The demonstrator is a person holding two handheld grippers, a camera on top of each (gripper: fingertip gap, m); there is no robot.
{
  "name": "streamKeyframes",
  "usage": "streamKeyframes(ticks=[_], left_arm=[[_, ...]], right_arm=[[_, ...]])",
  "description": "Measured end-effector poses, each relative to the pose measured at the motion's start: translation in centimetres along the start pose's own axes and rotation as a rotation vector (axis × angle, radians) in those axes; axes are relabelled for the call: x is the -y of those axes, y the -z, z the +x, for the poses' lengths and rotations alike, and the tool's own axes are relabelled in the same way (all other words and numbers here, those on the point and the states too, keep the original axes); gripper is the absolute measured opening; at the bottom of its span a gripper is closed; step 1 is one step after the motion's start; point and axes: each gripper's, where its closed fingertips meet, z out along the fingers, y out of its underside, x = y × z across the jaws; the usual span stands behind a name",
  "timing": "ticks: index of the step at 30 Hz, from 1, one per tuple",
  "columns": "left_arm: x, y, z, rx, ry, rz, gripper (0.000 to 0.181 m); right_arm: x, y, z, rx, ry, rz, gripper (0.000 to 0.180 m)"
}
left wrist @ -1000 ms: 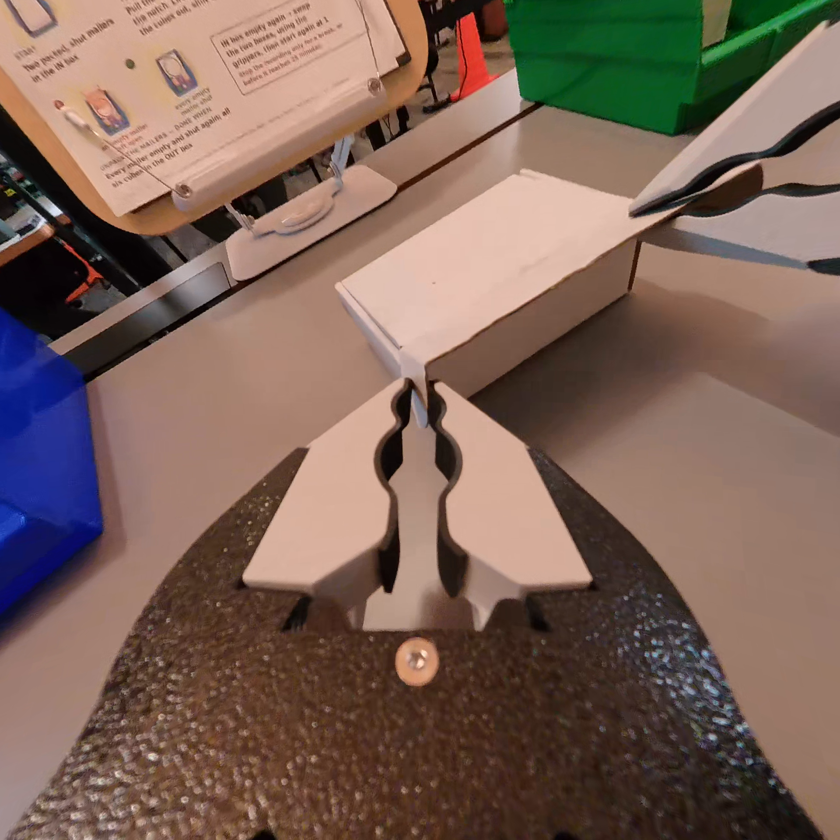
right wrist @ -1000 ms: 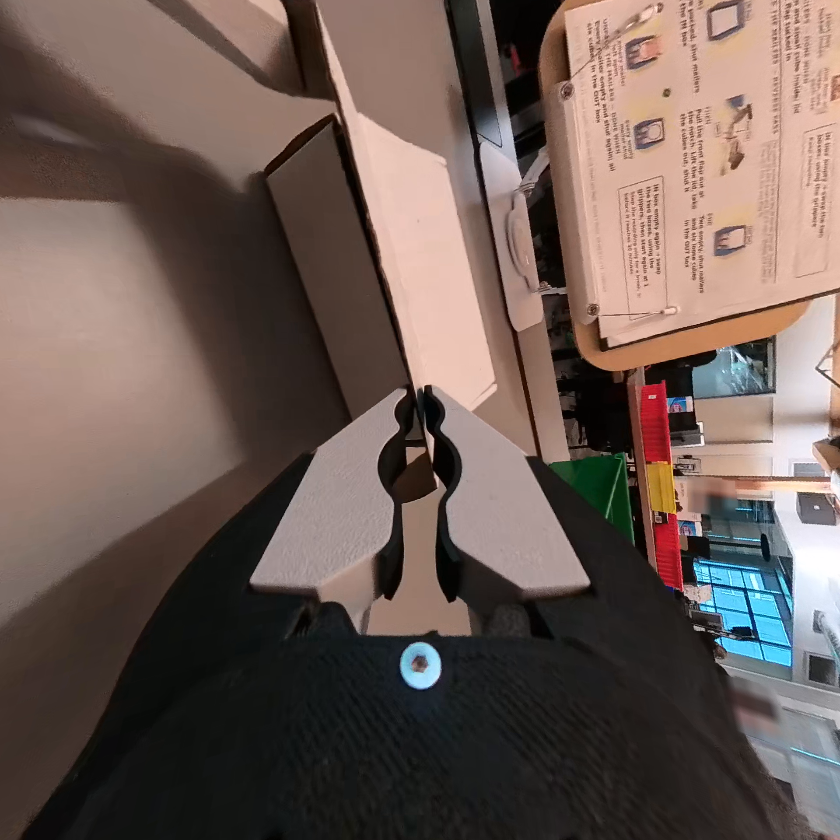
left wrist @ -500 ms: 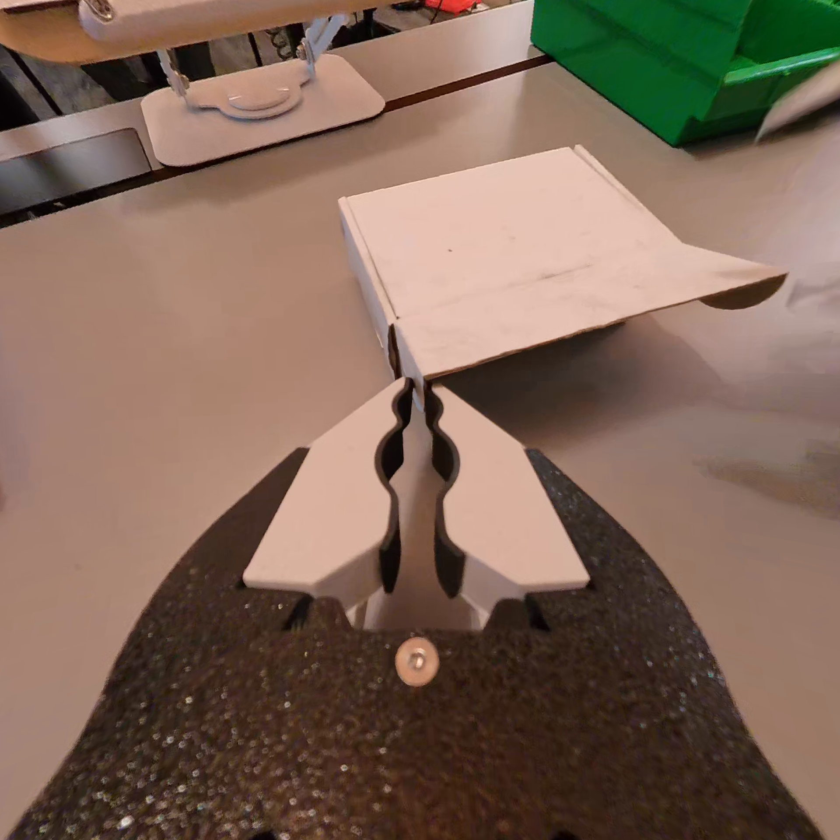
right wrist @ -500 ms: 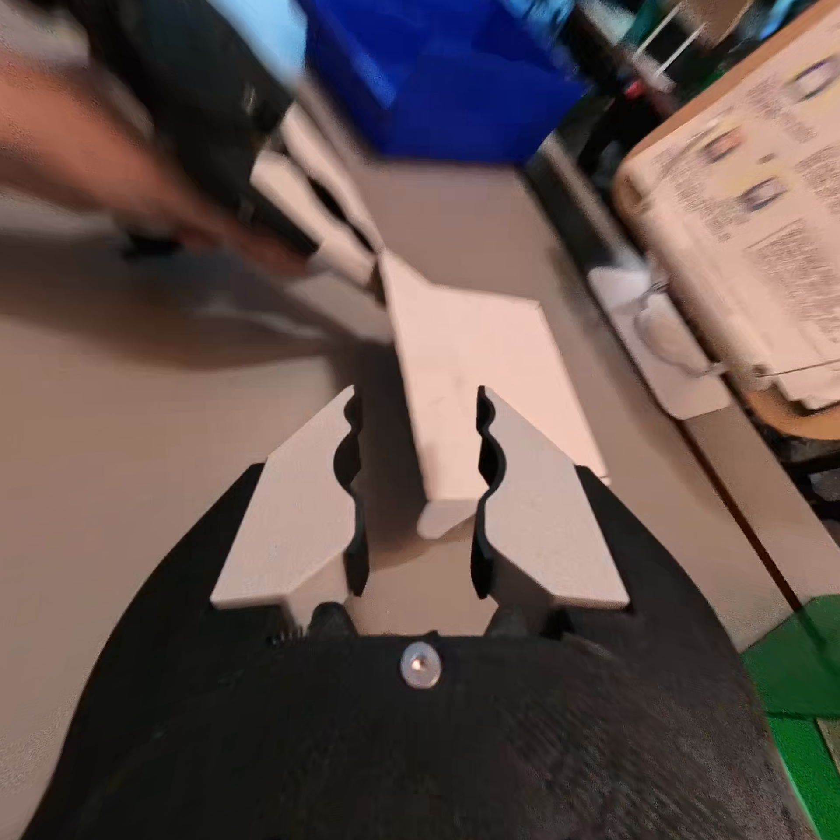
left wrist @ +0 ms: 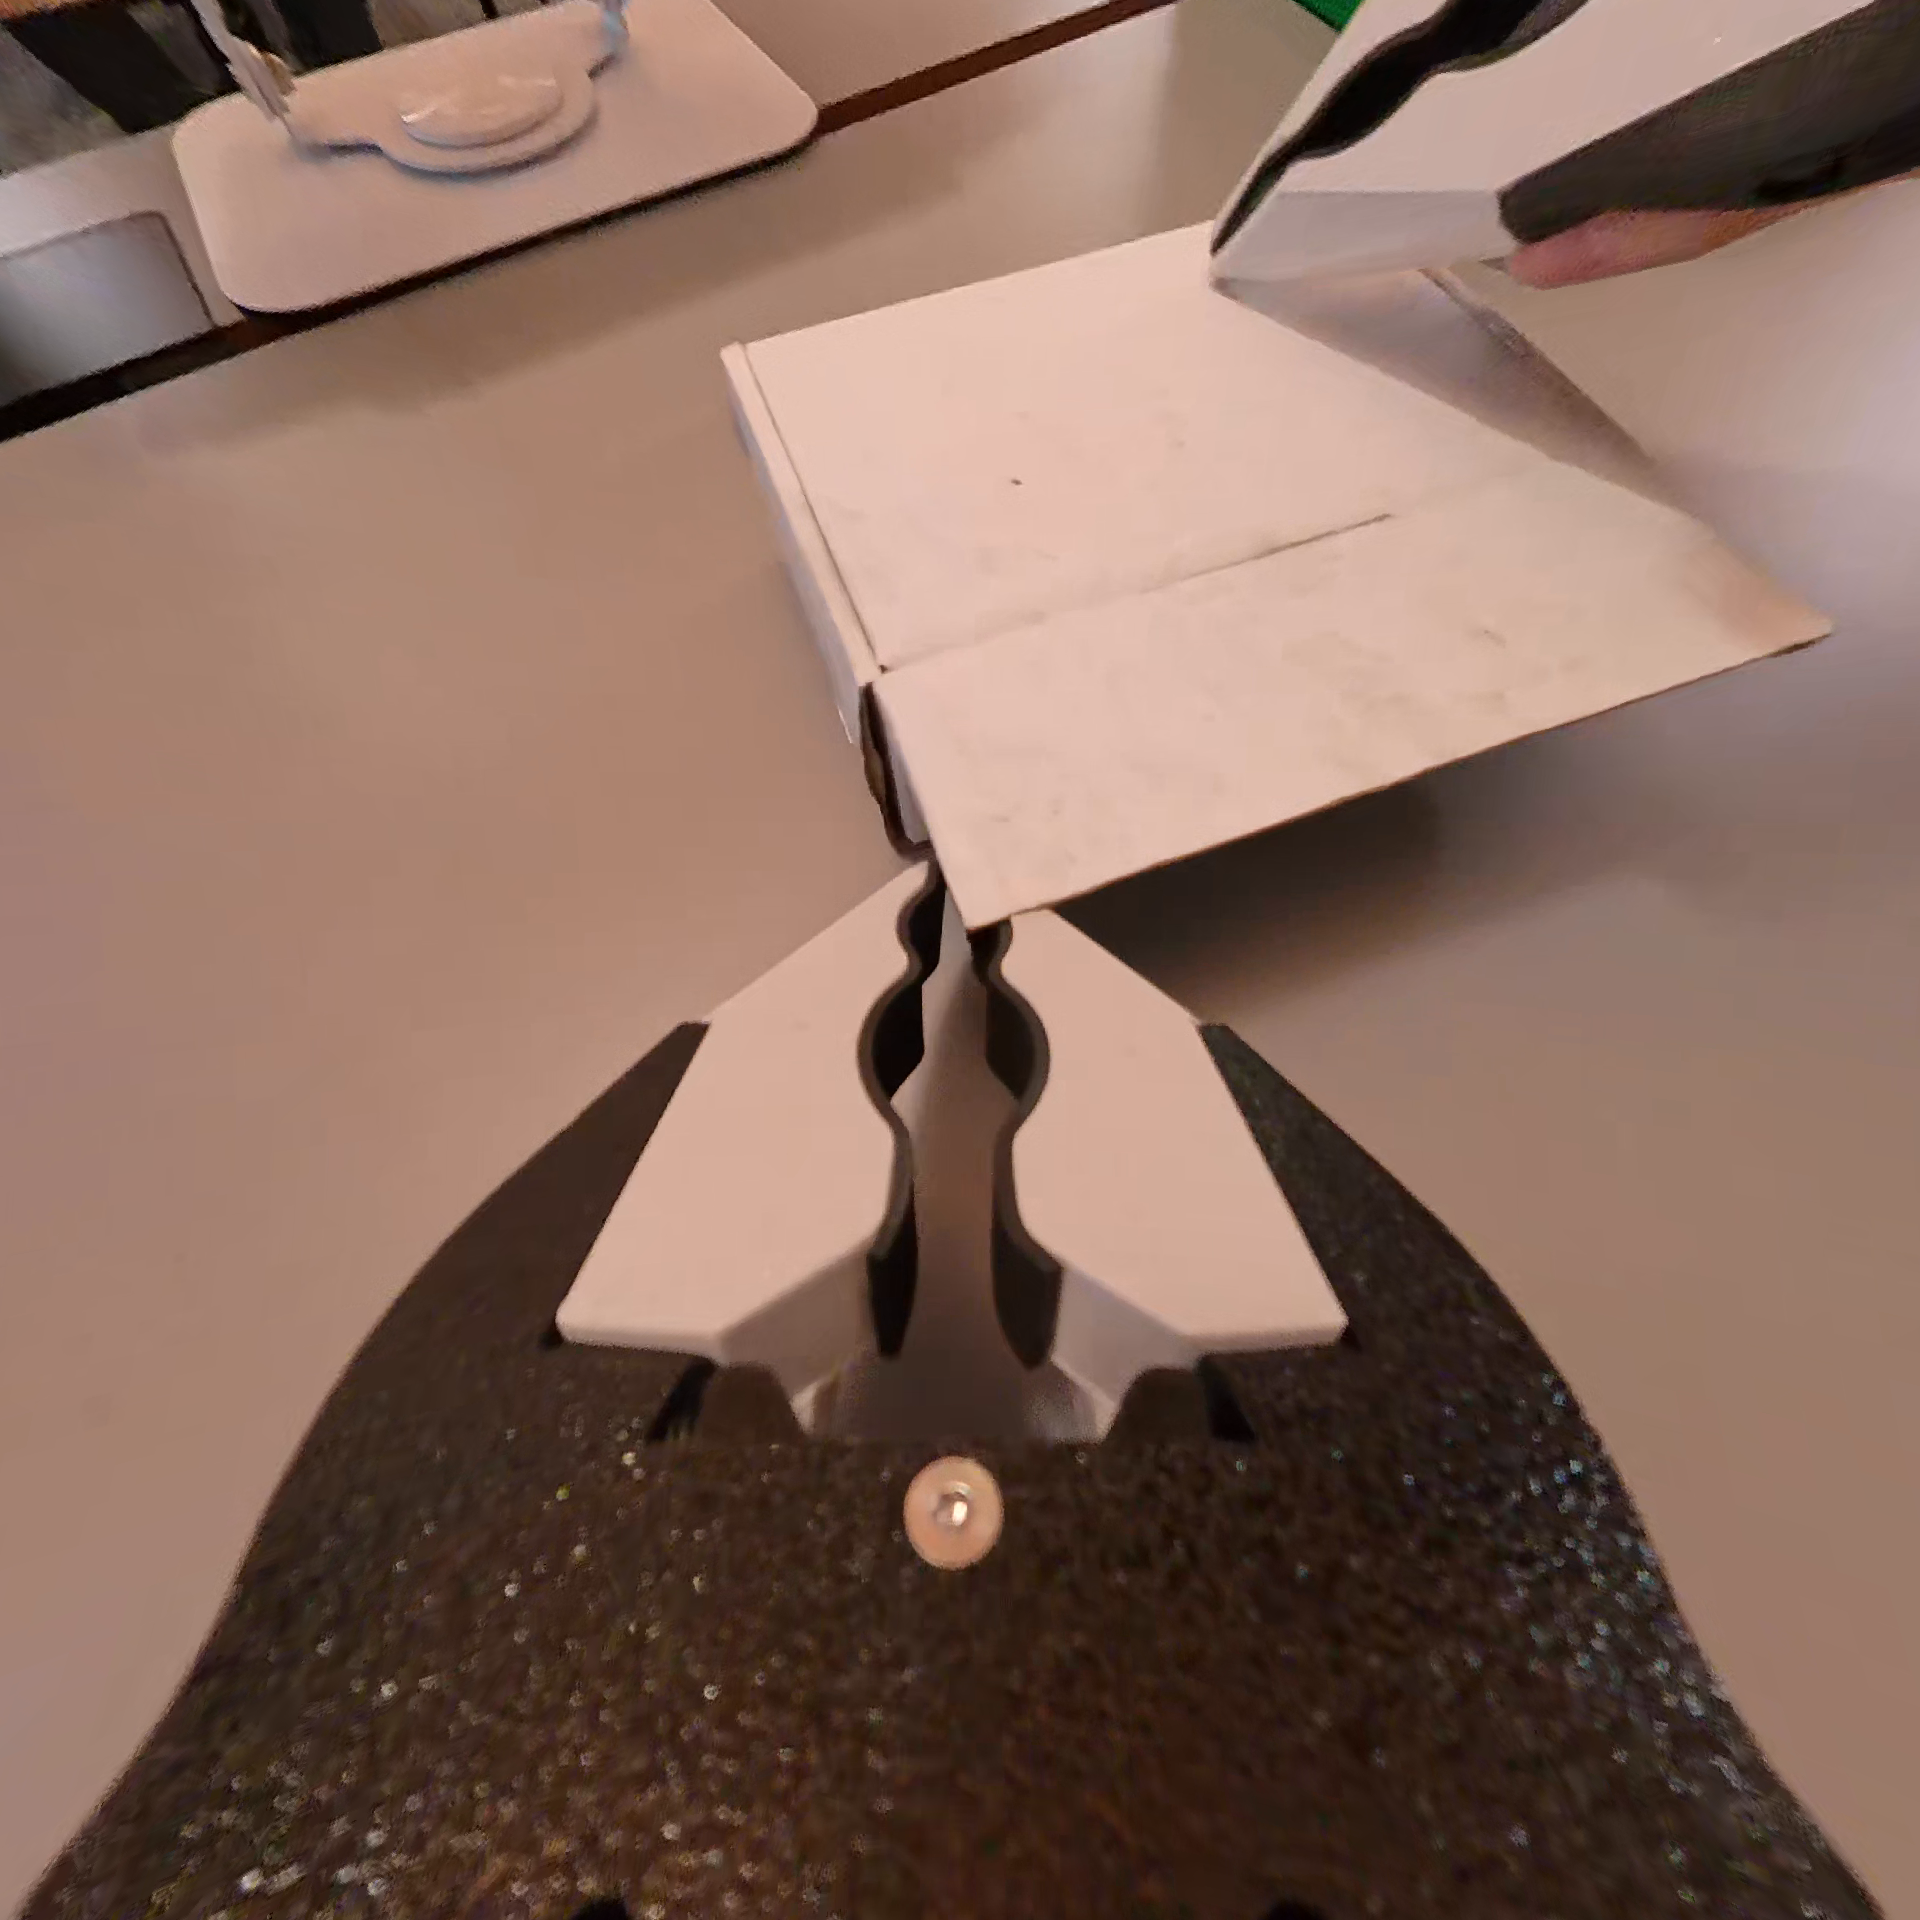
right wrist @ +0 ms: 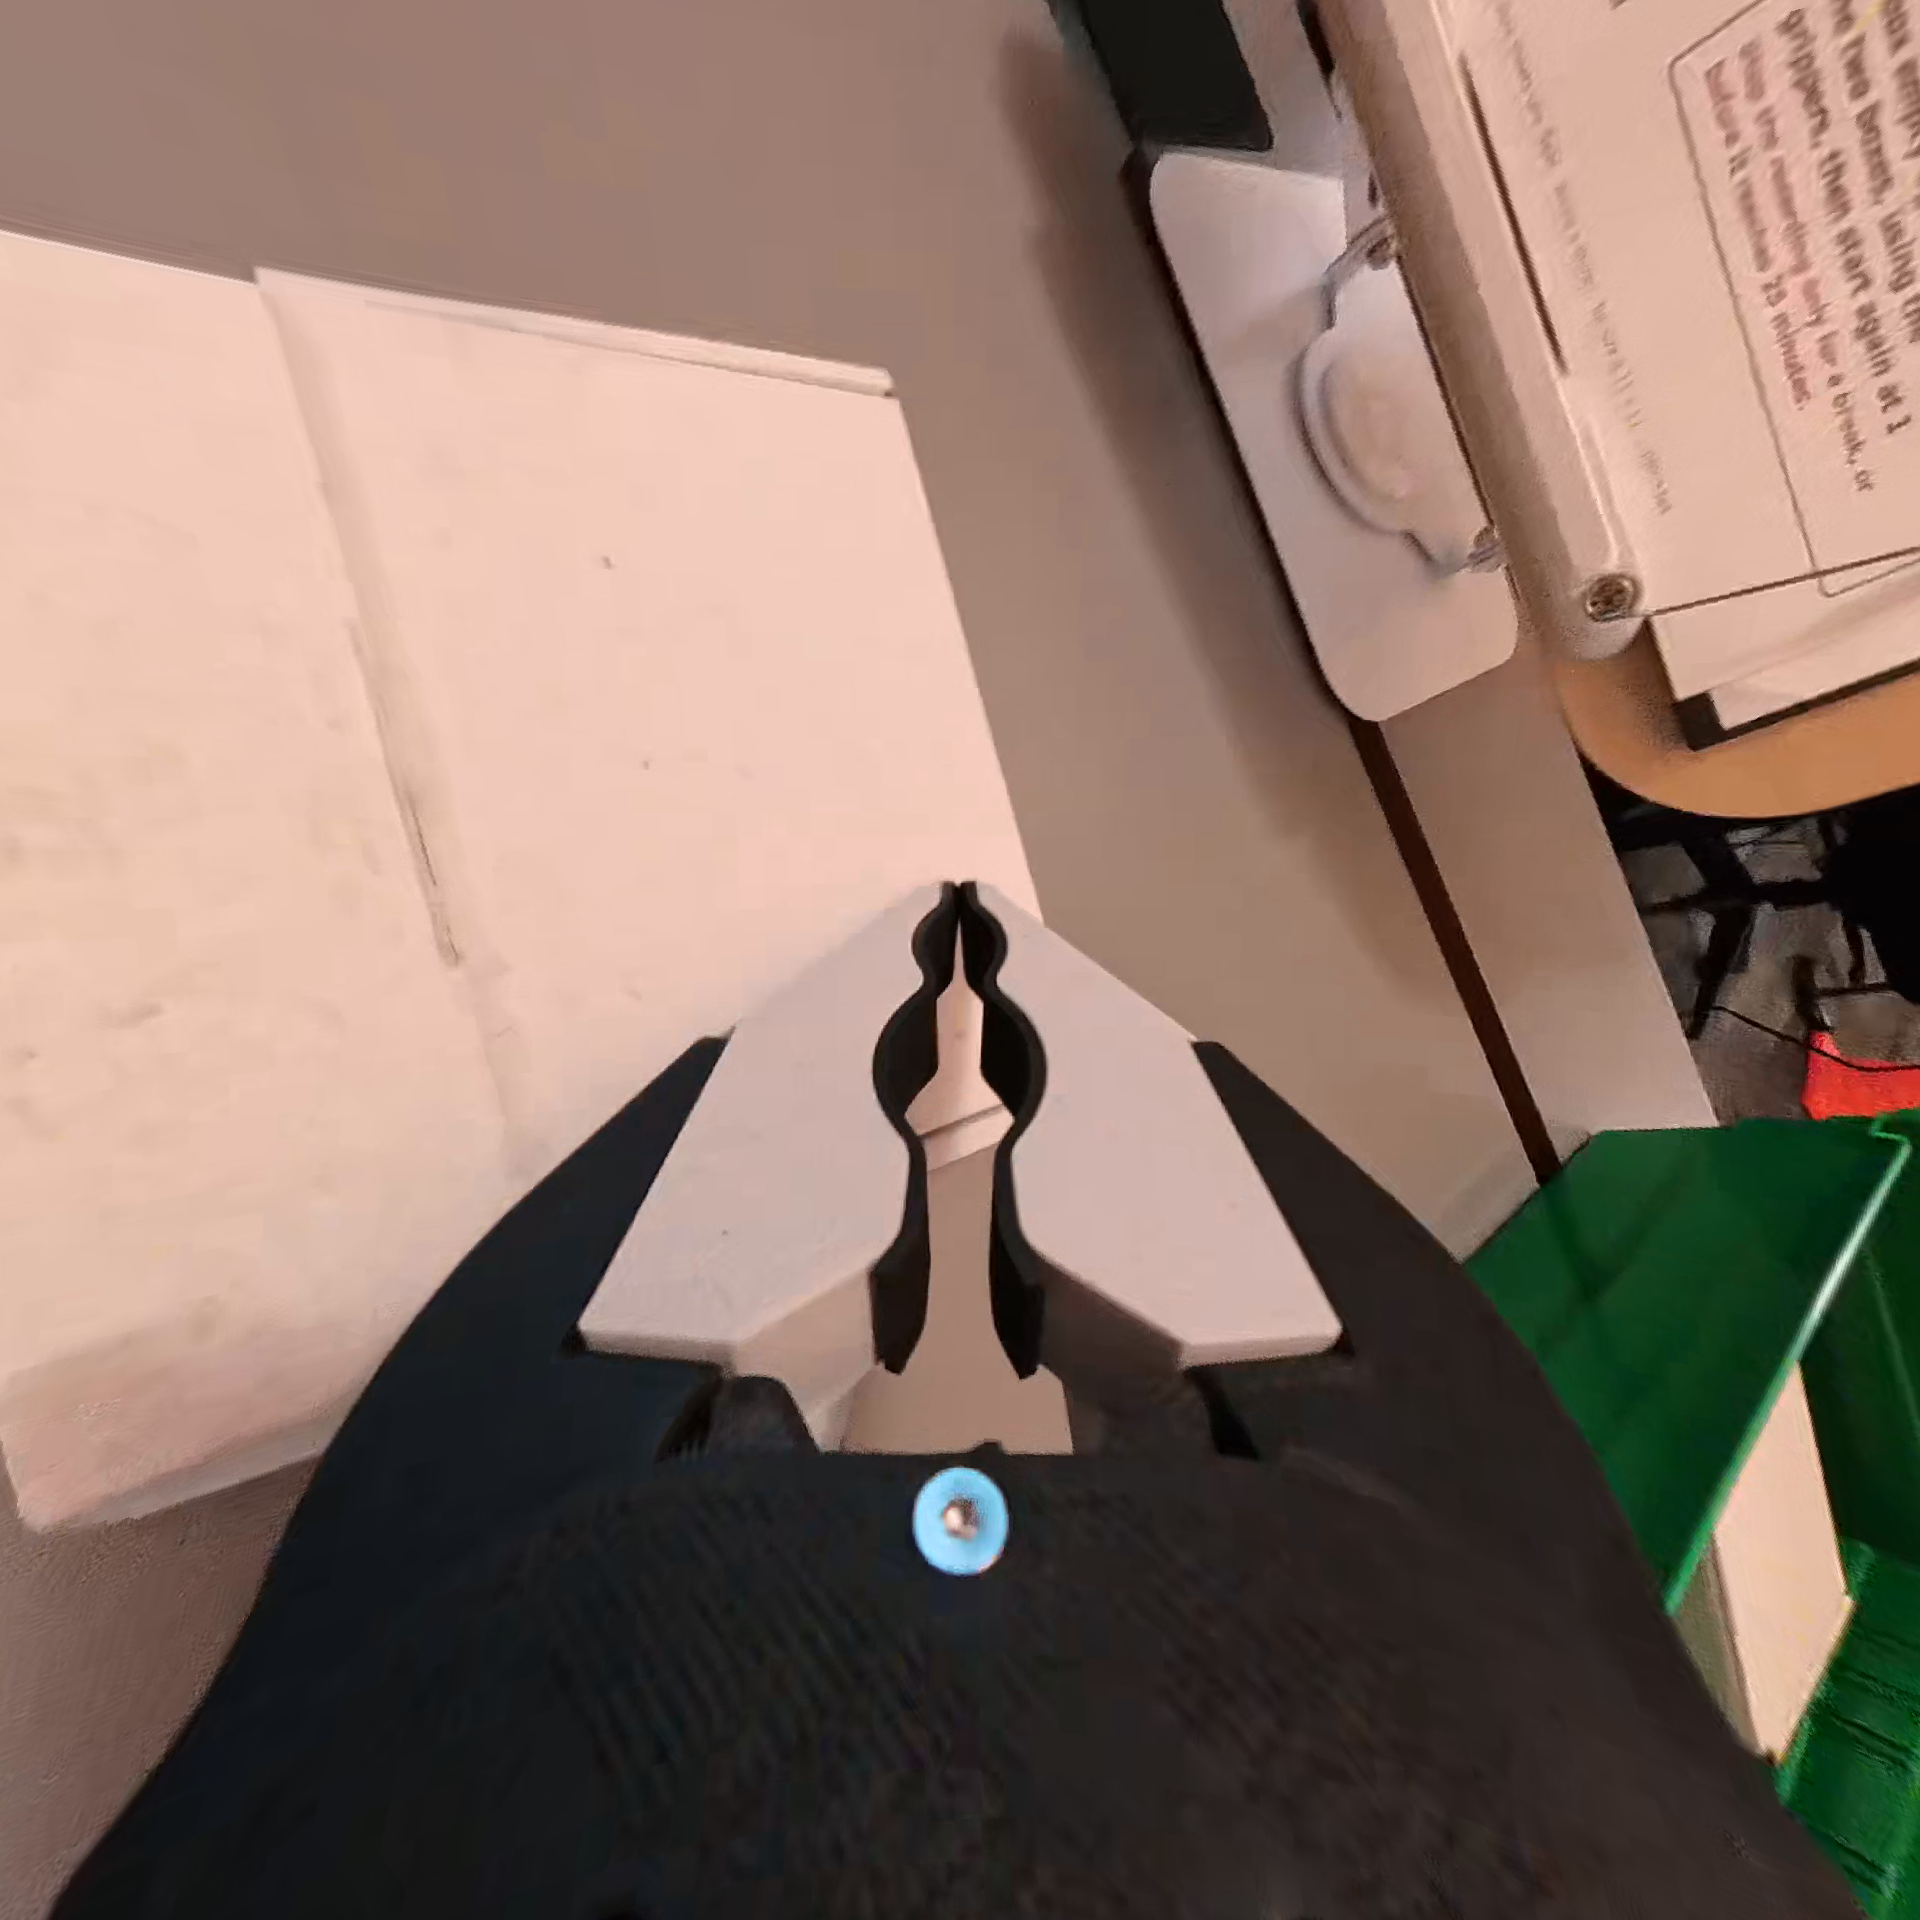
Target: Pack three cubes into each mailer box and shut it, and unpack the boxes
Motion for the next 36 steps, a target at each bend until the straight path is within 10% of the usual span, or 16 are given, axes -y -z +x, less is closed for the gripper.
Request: streamKeyframes(ticks=[15, 26, 36], left_arm=[[-1.5, -2.3, -1.4, 0.025, -0.156, -0.152, 0.007], [-0.2, 1.1, -0.9, -0.268, 0.041, 0.033, 0.036], [-0.7, 0.0, -0.7, -0.280, -0.155, -0.042, 0.017]], right_arm=[[-0.1, -0.3, 0.3, 0.026, 0.000, 0.056, 0.000], [-0.1, -0.3, 0.3, 0.005, 0.007, 0.049, 0.000], [-0.2, -0.4, 0.5, -0.003, 0.021, 0.034, 0.000]])
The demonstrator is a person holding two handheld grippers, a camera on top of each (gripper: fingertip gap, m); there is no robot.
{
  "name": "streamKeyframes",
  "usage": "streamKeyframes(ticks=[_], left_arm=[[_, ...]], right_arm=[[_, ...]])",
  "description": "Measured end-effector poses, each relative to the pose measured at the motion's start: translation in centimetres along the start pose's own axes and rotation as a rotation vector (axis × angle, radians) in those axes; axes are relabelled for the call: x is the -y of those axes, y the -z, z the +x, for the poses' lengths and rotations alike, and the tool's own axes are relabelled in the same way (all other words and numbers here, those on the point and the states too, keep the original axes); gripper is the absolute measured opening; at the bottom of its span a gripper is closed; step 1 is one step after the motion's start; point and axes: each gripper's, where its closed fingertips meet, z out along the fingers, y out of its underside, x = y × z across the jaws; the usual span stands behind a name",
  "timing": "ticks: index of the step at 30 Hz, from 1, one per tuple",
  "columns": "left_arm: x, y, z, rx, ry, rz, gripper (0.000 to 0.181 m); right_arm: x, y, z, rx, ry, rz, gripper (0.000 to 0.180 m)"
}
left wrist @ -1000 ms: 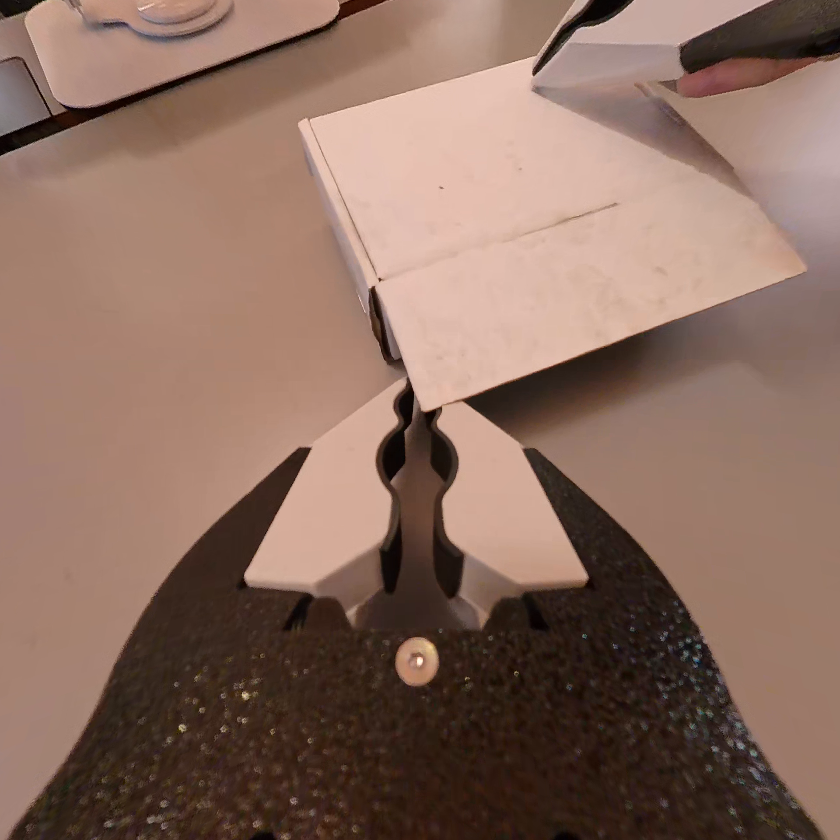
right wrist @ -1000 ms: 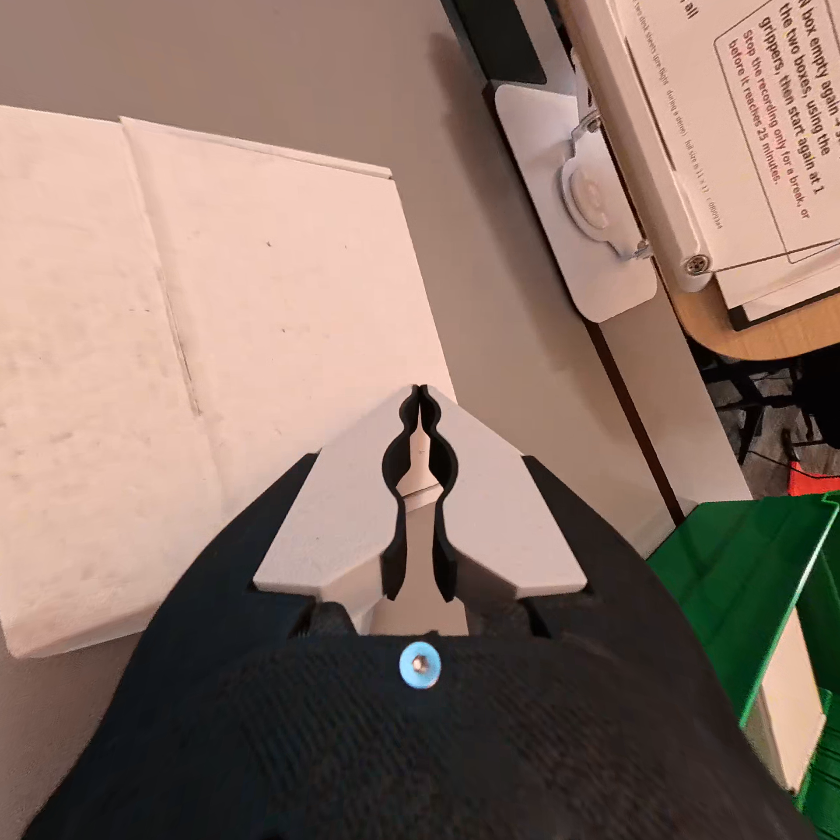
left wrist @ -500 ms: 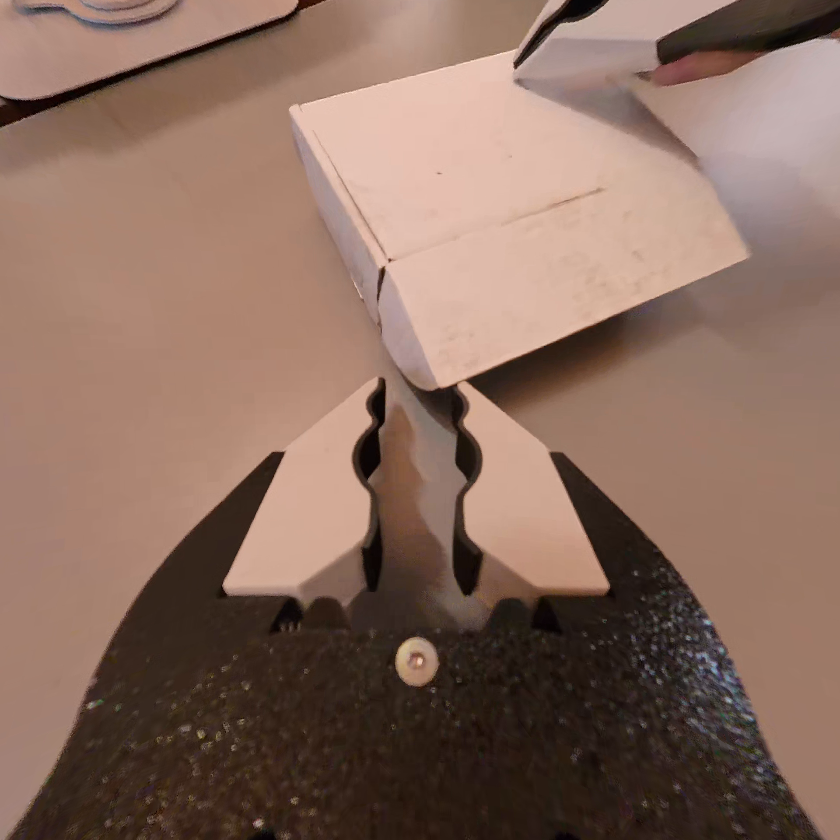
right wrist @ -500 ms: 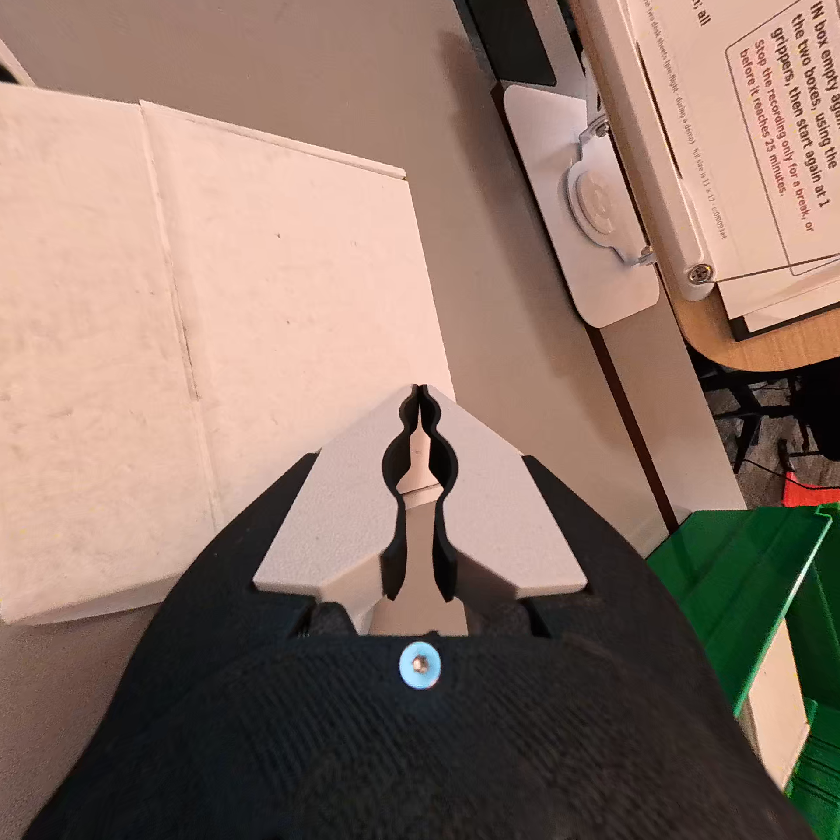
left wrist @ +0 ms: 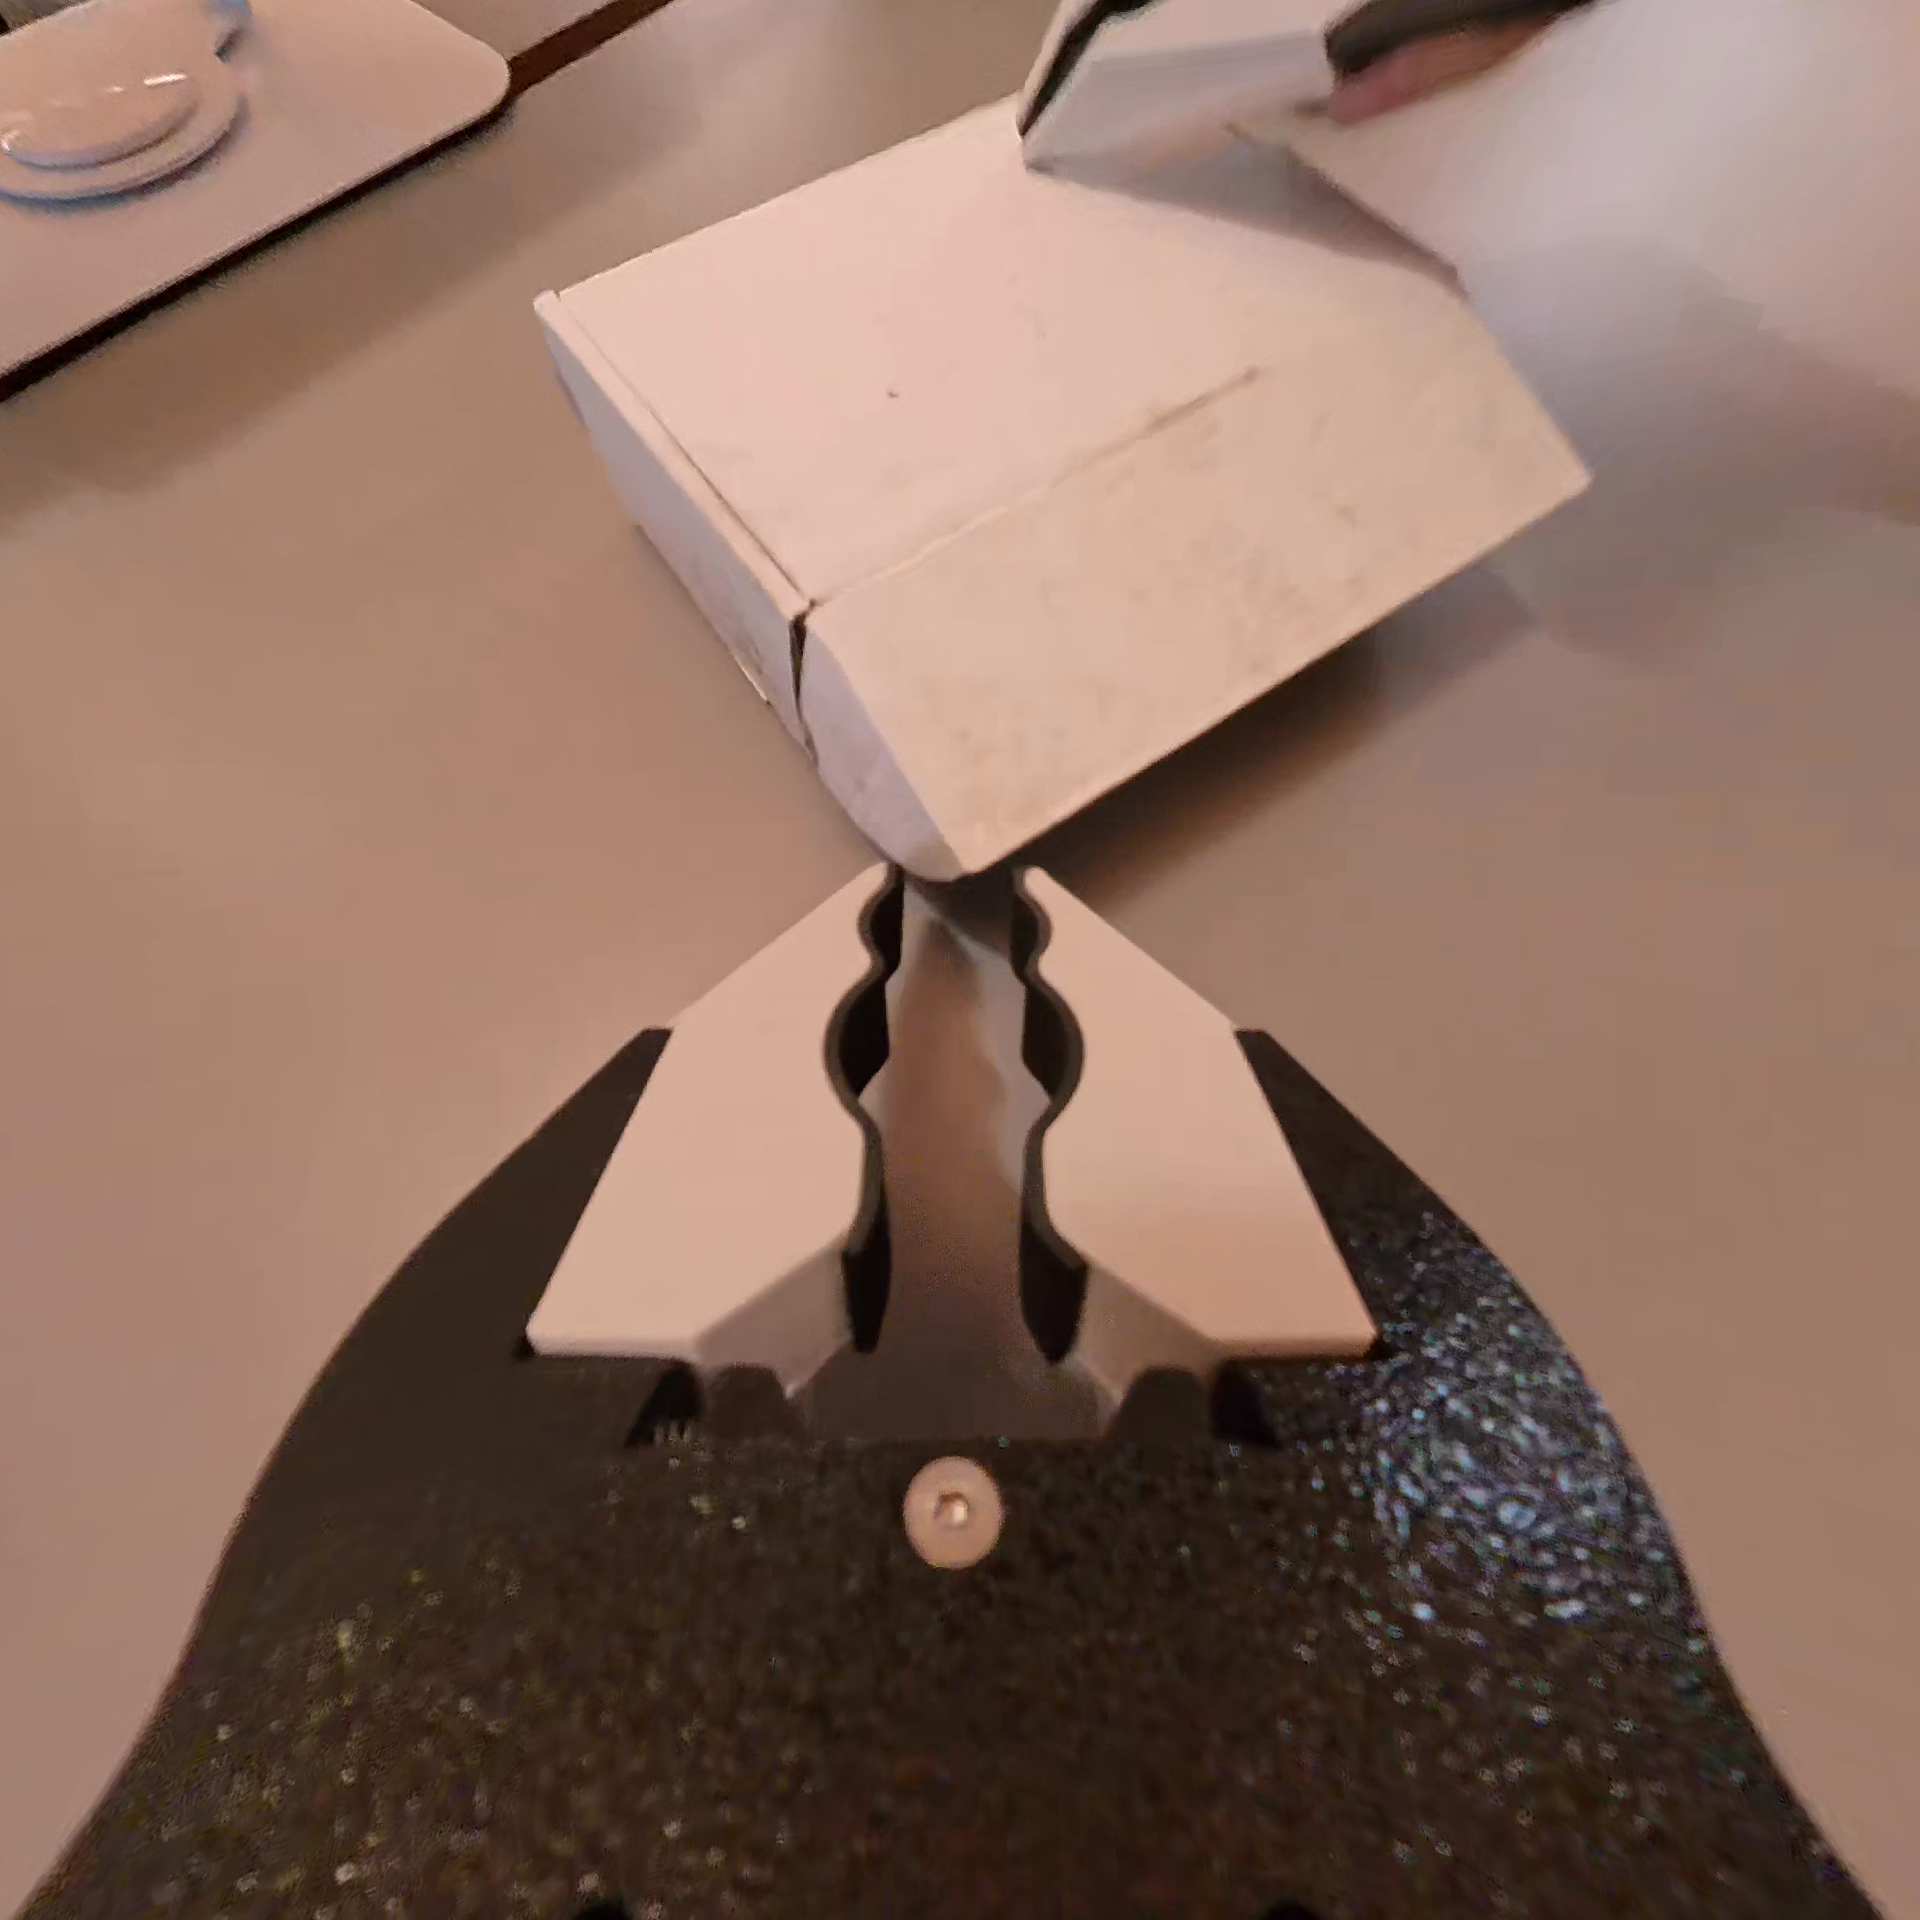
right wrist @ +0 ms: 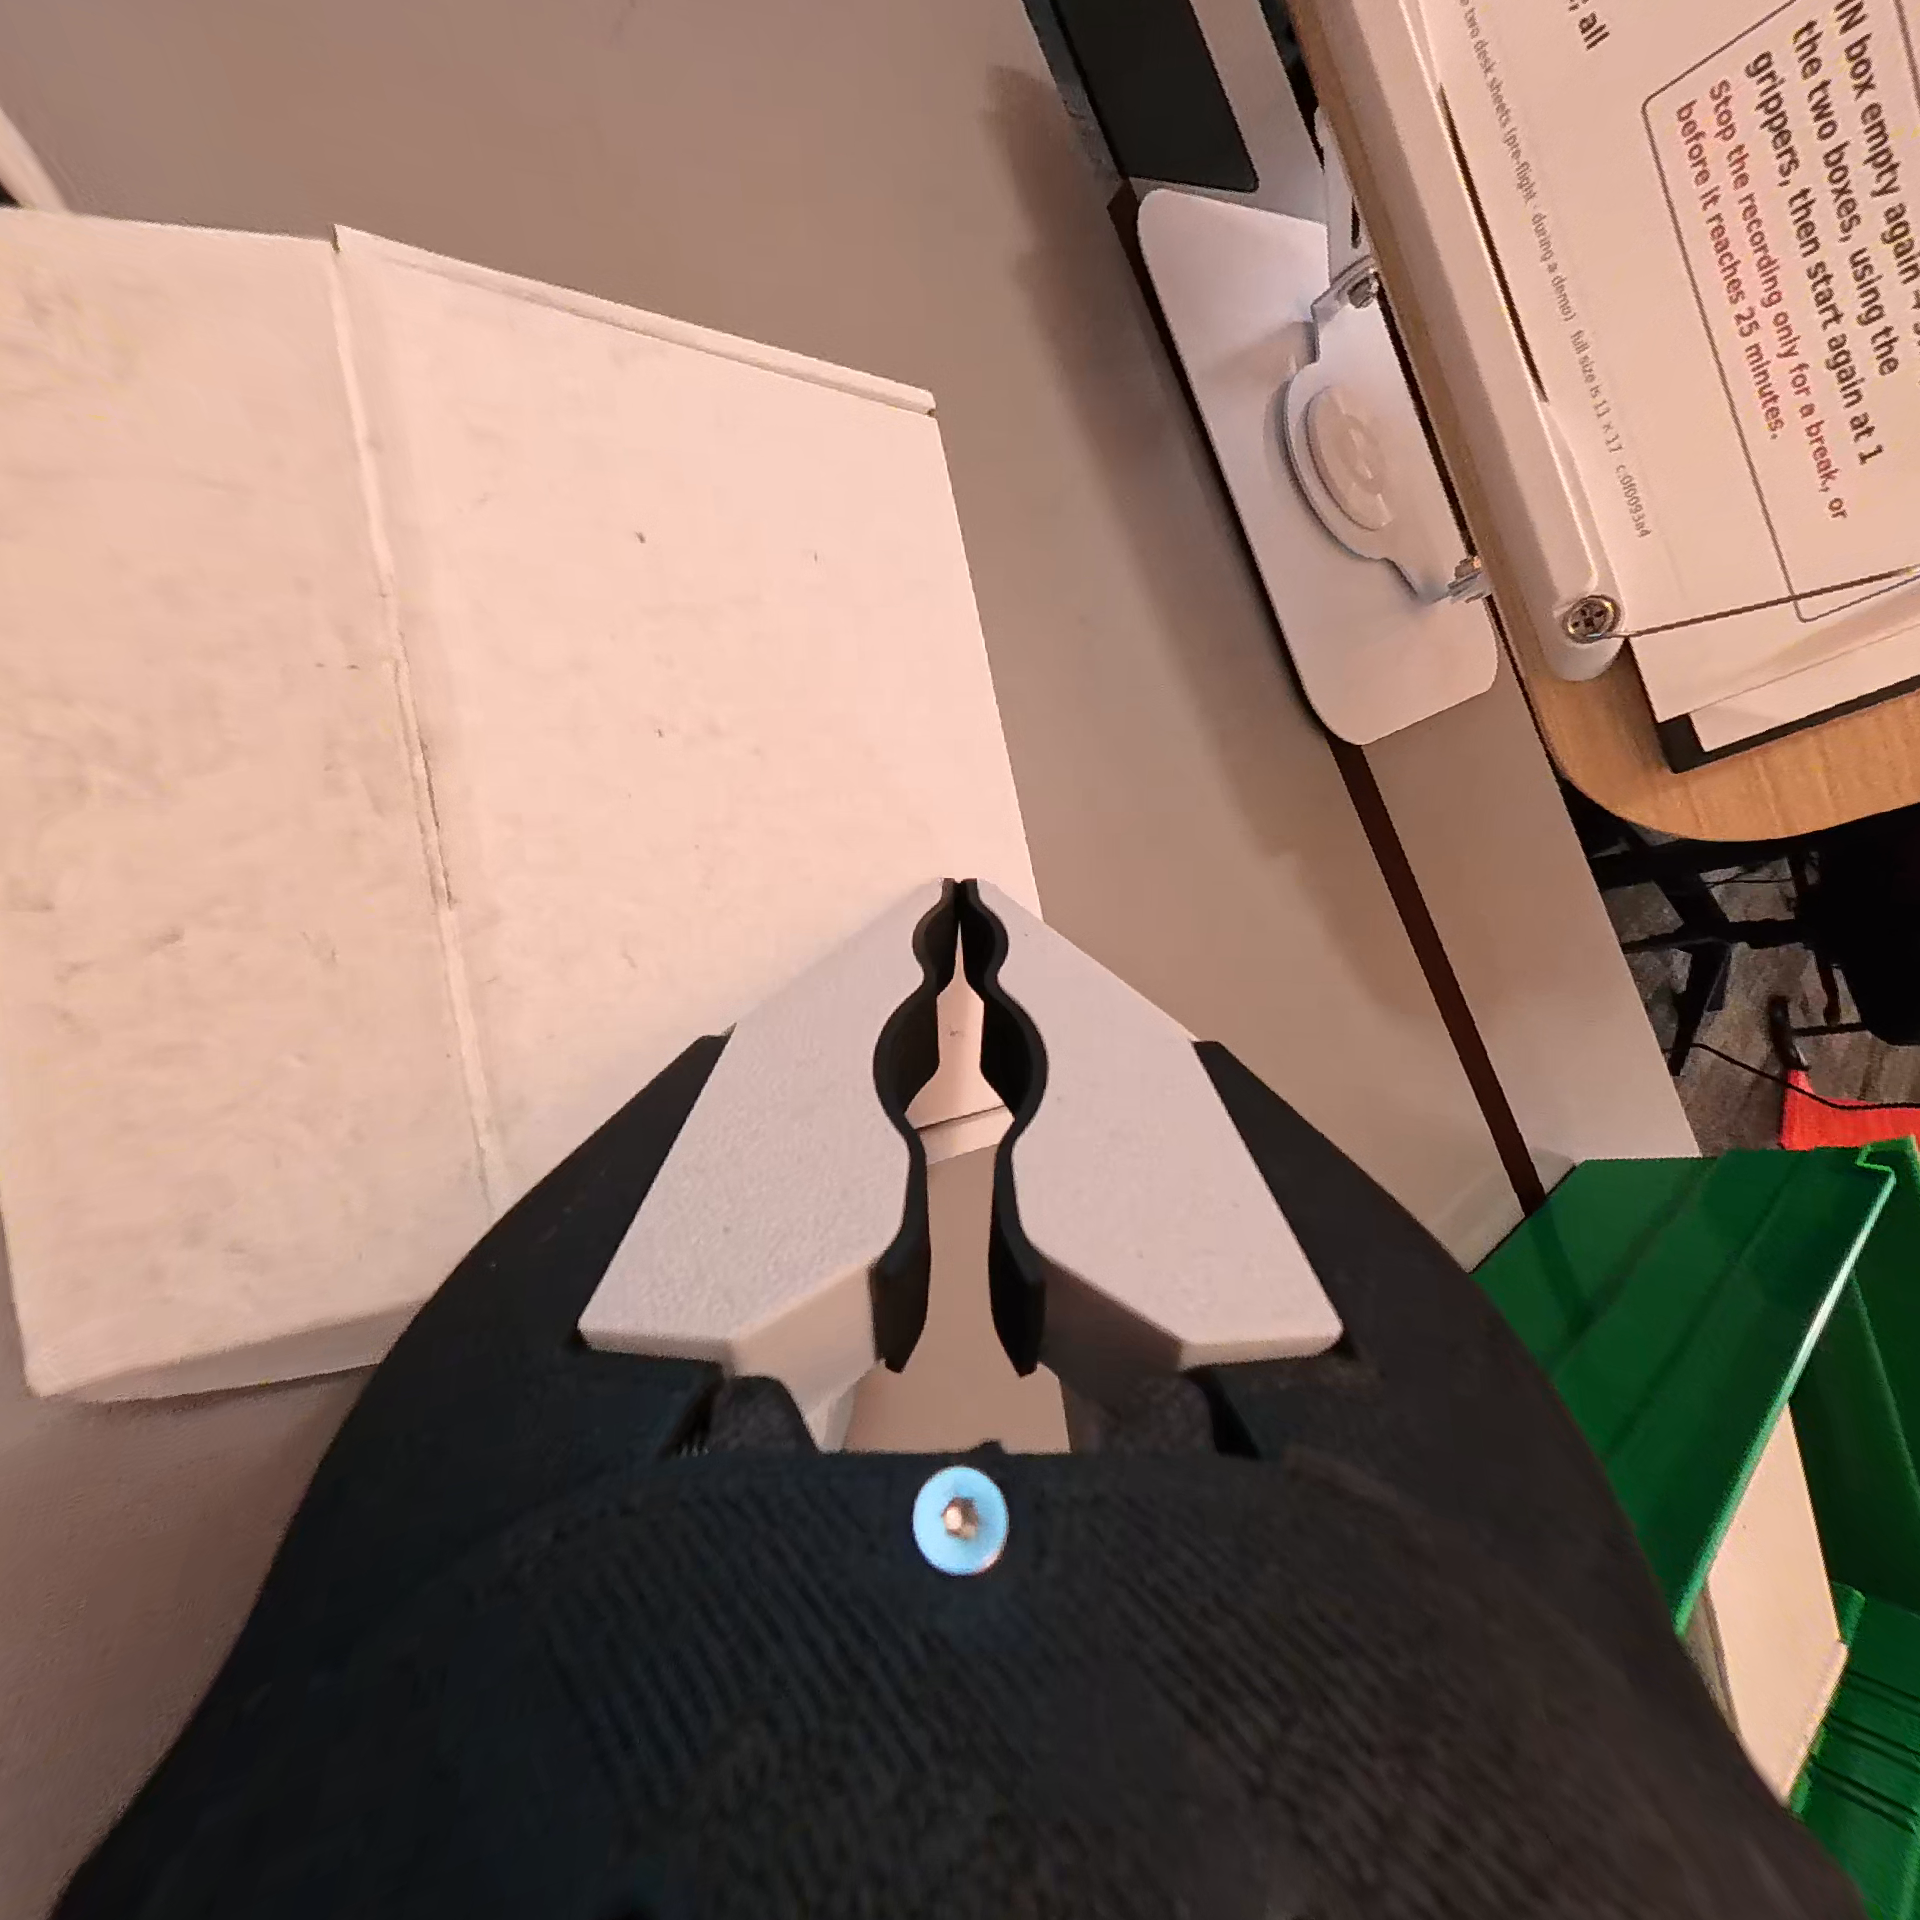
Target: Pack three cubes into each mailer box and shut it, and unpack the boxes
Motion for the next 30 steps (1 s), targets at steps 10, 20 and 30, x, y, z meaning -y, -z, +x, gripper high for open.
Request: streamKeyframes(ticks=[10, 20, 30], left_arm=[[0.2, -1.0, -1.5, 0.192, -0.199, -0.011, 0.008], [0.1, -1.2, -0.9, -0.070, -0.063, -0.017, 0.006], [-0.3, -2.2, -2.7, 0.067, -0.142, -0.079, 0.009]], right_arm=[[0.0, -0.1, 0.2, 0.000, -0.023, 0.021, 0.000], [-0.1, -0.2, 0.2, -0.001, -0.015, 0.015, 0.000], [0.0, -0.3, 0.3, 0.003, -0.015, 0.007, 0.000]])
